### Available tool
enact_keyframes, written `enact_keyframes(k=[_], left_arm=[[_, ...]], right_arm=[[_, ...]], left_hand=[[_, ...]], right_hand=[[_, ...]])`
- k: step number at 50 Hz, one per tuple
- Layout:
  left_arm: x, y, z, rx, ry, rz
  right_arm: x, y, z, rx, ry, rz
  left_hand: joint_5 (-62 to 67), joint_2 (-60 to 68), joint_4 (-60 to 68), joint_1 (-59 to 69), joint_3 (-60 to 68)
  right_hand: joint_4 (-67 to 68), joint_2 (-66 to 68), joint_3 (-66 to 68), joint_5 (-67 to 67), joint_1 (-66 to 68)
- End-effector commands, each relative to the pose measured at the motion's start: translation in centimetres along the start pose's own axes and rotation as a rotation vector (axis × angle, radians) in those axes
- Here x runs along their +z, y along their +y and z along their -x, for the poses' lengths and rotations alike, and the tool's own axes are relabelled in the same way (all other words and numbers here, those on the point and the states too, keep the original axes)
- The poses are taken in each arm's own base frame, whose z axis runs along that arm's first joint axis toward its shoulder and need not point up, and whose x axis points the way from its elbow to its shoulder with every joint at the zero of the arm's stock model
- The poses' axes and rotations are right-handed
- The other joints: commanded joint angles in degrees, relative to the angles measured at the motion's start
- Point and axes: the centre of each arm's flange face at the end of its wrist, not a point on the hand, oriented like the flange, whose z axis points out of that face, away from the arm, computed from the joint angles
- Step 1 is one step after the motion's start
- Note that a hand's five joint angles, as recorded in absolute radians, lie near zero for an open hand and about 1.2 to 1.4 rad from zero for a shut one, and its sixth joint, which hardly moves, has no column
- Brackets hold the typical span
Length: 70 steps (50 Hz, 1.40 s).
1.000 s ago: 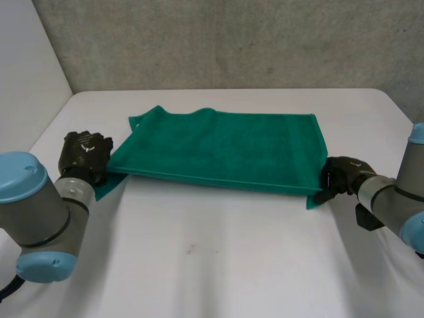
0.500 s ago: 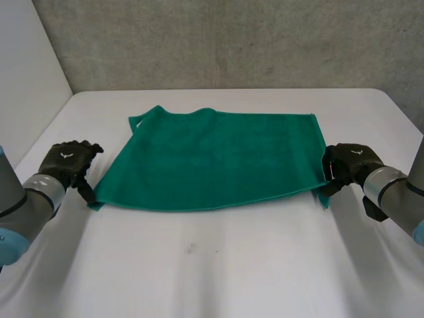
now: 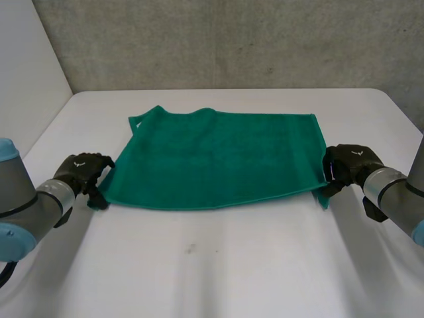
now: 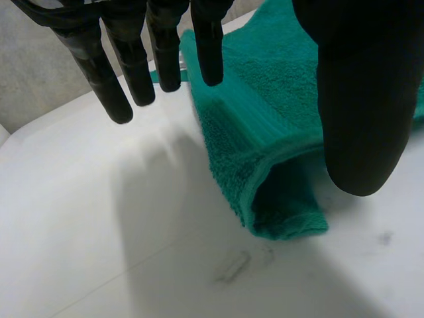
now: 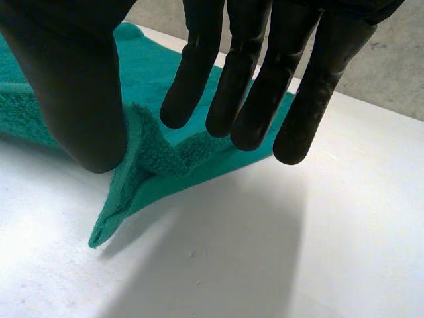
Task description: Fold the towel.
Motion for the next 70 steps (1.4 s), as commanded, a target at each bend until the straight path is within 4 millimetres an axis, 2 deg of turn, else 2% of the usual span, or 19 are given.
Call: enact_keyframes(k=[1, 7, 9, 15, 19, 23, 24, 28, 30, 33, 36, 41, 43, 46, 48, 56, 58, 63, 70], left_arm=[[0.3, 0.2, 0.0, 0.001, 0.001, -0.006], [1.0, 0.1, 0.2, 0.009, -0.009, -0.036], [1.1, 0.0, 0.3, 0.016, -0.017, -0.049], [0.3, -1.0, 0.5, 0.08, -0.038, -0.068], [-2.4, -4.1, 1.0, 0.144, -0.089, -0.134], [-6.0, -7.6, 1.1, 0.211, -0.159, -0.225], [-7.8, -9.1, 1.2, 0.239, -0.192, -0.268], [-12.1, -11.9, 1.0, 0.31, -0.241, -0.355], [-13.4, -12.6, 0.8, 0.34, -0.25, -0.37], [-14.9, -12.6, 0.5, 0.388, -0.247, -0.343], [-15.1, -11.8, 0.0, 0.405, -0.219, -0.285], [-14.1, -10.1, -0.3, 0.395, -0.186, -0.203], [-13.3, -9.5, -0.2, 0.392, -0.175, -0.176], [-12.9, -9.5, -0.1, 0.389, -0.172, -0.17], [-12.7, -9.9, 0.0, 0.392, -0.175, -0.183], [-12.5, -12.0, 0.7, 0.391, -0.204, -0.243], [-12.3, -12.0, 0.7, 0.389, -0.205, -0.245], [-11.4, -11.0, 0.6, 0.382, -0.188, -0.212], [-10.7, -10.0, -0.1, 0.376, -0.156, -0.182]], right_arm=[[0.1, -0.1, -0.2, 0.0, 0.006, -0.004], [0.1, -0.4, -0.7, 0.004, 0.026, -0.016], [0.2, -0.4, -1.0, 0.004, 0.04, -0.02], [-0.1, -1.5, -1.4, -0.019, 0.078, -0.049], [-1.8, -4.2, -1.2, -0.085, 0.076, -0.101], [-5.1, -7.3, -0.4, -0.258, 0.077, -0.109], [-6.6, -8.3, -0.3, -0.34, 0.087, -0.094], [-9.9, -9.8, 0.1, -0.493, 0.094, -0.065], [-11.9, -10.6, 0.5, -0.587, 0.101, -0.047], [-13.6, -11.0, 0.7, -0.651, 0.097, -0.012], [-14.7, -10.3, 1.2, -0.653, 0.061, 0.047], [-13.3, -9.9, 2.0, -0.537, 0.044, -0.013], [-12.0, -9.0, 3.3, -0.428, 0.003, -0.06], [-11.1, -7.6, 4.2, -0.33, -0.03, -0.067], [-10.6, -6.0, 4.7, -0.255, -0.052, -0.068], [-8.6, -0.7, 5.9, -0.214, -0.169, -0.022], [-7.5, 1.5, 6.2, -0.206, -0.194, 0.027], [-6.1, 3.6, 6.2, -0.213, -0.204, 0.07], [-5.4, 4.2, 6.1, -0.27, -0.205, 0.064]], left_hand=[[17.62, 17.95, 17.85, 17.95, 17.9], [44.4, 44.72, 44.63, 44.72, 44.68], [58.0, 58.32, 58.23, 58.32, 58.28], [58.37, 58.7, 58.6, 58.7, 58.65], [58.37, 58.7, 58.6, 58.7, 58.65], [58.37, 58.7, 58.6, 58.7, 58.65], [58.37, 58.7, 58.6, 58.7, 58.65], [58.37, 58.7, 58.6, 58.7, 58.65], [58.37, 58.7, 58.6, 58.7, 58.65], [58.37, 58.7, 58.6, 58.7, 58.65], [58.37, 58.7, 58.6, 58.7, 58.65], [58.37, 58.7, 58.6, 58.7, 58.65], [58.37, 58.7, 58.6, 58.7, 58.65], [58.37, 58.7, 58.6, 58.7, 58.65], [58.37, 58.7, 58.6, 58.7, 58.65], [58.37, 58.7, 58.6, 58.7, 58.65], [58.37, 58.7, 58.6, 58.7, 58.65], [58.37, 58.7, 58.6, 58.7, 58.65], [58.37, 58.7, 58.6, 58.7, 58.65]], right_hand=[[11.76, 12.46, 12.24, 42.51, 22.84], [11.76, 12.46, 12.24, 42.51, 22.84], [11.76, 12.46, 12.24, 42.51, 22.84], [11.76, 12.46, 12.24, 42.51, 22.84], [11.76, 12.46, 12.24, 42.51, 22.84], [11.76, 12.46, 12.24, 42.51, 22.84], [11.76, 12.46, 12.24, 42.51, 22.84], [11.76, 12.46, 12.24, 42.51, 22.84], [11.76, 12.46, 12.24, 42.51, 22.84], [11.76, 12.46, 12.24, 42.51, 22.84], [11.76, 12.46, 12.24, 42.51, 22.84], [11.16, 11.85, 11.63, 41.9, 22.23], [-13.6, -12.91, -13.13, 17.14, -2.52], [-22.29, -21.59, -21.82, 8.46, -11.21], [-34.07, -33.37, -33.6, -3.32, -22.99], [-34.94, -34.24, -34.47, -4.19, -23.86], [-34.44, -33.74, -33.97, -3.69, -23.36], [-33.43, -32.73, -32.96, -2.68, -22.35], [-29.07, -28.37, -28.6, 1.68, -17.99]])
